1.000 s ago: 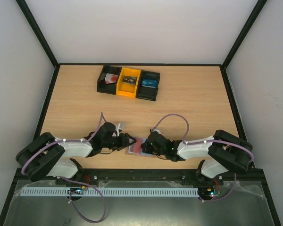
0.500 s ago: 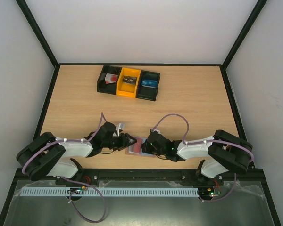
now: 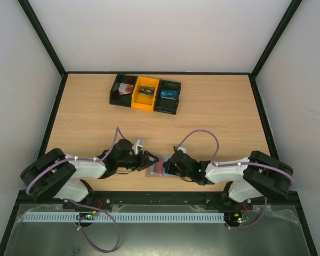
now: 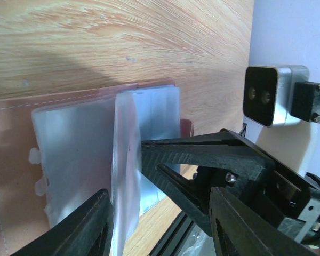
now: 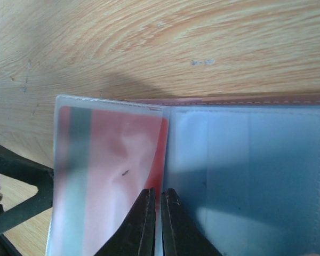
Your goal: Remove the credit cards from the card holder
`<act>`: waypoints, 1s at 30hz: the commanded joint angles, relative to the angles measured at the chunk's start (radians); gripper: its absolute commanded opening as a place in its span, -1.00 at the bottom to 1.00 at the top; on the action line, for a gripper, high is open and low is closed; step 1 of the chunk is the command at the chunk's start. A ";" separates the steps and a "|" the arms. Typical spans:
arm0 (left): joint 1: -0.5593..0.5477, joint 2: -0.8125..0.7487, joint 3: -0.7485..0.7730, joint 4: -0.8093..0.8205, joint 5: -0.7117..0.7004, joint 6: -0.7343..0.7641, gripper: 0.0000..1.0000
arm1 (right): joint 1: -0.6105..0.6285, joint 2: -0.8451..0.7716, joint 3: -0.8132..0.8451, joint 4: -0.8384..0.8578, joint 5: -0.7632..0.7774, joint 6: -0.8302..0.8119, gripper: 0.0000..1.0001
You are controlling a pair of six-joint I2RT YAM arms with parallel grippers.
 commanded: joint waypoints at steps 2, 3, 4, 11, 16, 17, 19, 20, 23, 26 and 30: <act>-0.020 0.038 0.003 0.118 0.031 -0.049 0.03 | 0.006 0.006 -0.027 0.007 0.037 0.008 -0.88; -0.024 0.043 0.005 0.128 0.033 -0.055 0.03 | 0.007 0.007 -0.029 0.006 0.037 0.010 -0.88; -0.028 0.047 0.007 0.134 0.033 -0.060 0.03 | 0.006 0.002 -0.029 0.002 0.040 0.010 -0.88; -0.060 0.056 0.049 0.110 0.019 -0.053 0.06 | 0.007 -0.097 -0.037 -0.052 0.124 -0.015 -0.84; -0.090 0.087 0.096 0.097 0.007 -0.038 0.09 | 0.008 -0.193 -0.047 -0.140 0.207 -0.013 -0.80; -0.097 0.100 0.105 0.100 0.007 -0.036 0.08 | 0.007 -0.216 -0.048 -0.160 0.223 -0.012 -0.80; -0.115 0.122 0.124 0.110 0.005 -0.032 0.08 | 0.006 -0.272 -0.054 -0.212 0.261 -0.010 -0.80; -0.123 0.133 0.135 0.112 0.005 -0.030 0.08 | 0.006 -0.301 -0.054 -0.227 0.278 -0.010 -0.80; -0.141 0.176 0.164 0.119 0.009 -0.027 0.07 | 0.007 -0.393 -0.050 -0.312 0.328 -0.007 -0.79; -0.150 0.208 0.171 0.144 0.002 -0.033 0.04 | 0.007 -0.479 -0.050 -0.374 0.376 -0.001 -0.74; -0.150 0.190 0.144 0.131 -0.054 -0.037 0.02 | 0.007 -0.563 -0.054 -0.391 0.369 -0.021 -0.73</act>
